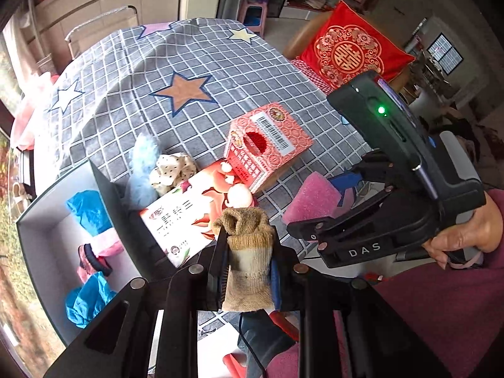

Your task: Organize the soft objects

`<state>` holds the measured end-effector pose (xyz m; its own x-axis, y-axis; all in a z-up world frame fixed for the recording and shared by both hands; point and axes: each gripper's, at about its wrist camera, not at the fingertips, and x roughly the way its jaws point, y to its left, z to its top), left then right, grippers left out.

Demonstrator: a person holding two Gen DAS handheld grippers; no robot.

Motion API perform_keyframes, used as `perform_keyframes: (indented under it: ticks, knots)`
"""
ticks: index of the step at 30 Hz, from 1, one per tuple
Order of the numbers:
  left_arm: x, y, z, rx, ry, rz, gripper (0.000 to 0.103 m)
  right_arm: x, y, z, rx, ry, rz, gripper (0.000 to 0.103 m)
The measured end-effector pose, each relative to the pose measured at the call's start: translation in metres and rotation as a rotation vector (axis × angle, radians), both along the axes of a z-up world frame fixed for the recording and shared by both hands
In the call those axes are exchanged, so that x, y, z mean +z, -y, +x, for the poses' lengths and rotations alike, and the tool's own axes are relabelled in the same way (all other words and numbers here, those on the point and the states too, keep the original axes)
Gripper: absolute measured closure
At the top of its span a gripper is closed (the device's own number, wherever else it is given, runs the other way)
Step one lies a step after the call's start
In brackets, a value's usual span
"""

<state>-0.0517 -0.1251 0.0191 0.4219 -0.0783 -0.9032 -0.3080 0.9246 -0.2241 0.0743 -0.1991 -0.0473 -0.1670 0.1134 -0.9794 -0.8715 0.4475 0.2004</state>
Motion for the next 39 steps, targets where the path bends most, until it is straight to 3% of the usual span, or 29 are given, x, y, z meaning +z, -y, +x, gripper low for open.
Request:
perform_keyframes:
  ticks: [11,39]
  knots:
    - [0.000,-0.011,-0.018,0.061,0.003,0.007,0.080,0.007,-0.027,-0.021,0.091,0.022,0.008,0.031]
    - [0.002,-0.027,-0.042,0.163,0.012,0.004,0.080,0.015,-0.055,-0.044,0.178,0.030,0.027,0.031]
